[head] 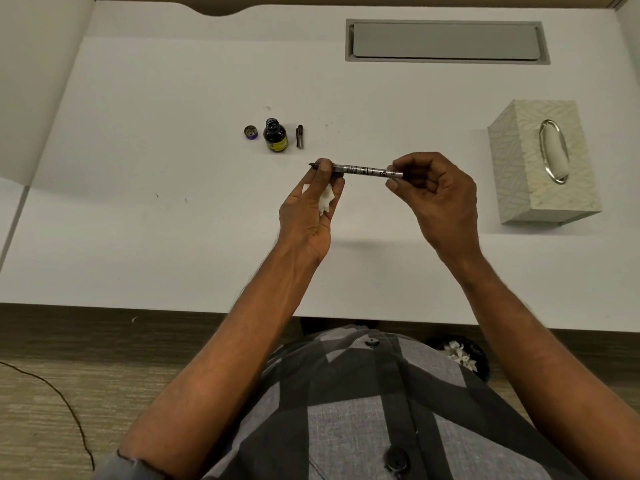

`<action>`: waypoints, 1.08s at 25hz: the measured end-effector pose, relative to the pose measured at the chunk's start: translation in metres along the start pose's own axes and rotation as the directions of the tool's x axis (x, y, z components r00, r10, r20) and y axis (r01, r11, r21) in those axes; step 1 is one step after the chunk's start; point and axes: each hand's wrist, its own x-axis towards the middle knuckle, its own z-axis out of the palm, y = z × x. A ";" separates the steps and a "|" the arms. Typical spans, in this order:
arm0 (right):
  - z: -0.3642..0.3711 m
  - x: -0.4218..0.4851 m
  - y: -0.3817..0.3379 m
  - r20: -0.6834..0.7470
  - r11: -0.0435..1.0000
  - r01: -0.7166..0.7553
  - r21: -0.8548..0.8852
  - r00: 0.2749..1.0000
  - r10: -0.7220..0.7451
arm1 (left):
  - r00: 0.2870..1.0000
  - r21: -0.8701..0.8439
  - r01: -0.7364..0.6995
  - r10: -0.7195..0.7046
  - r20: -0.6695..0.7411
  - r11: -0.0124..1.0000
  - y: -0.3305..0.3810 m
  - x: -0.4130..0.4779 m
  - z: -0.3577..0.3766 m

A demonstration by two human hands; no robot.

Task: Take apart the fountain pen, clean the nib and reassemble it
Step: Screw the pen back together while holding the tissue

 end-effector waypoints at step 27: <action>-0.001 0.008 -0.007 0.035 0.991 -0.004 0.133 0.999 0.000 | 0.997 0.022 -0.035 0.037 -0.062 0.999 0.011 -0.014 0.016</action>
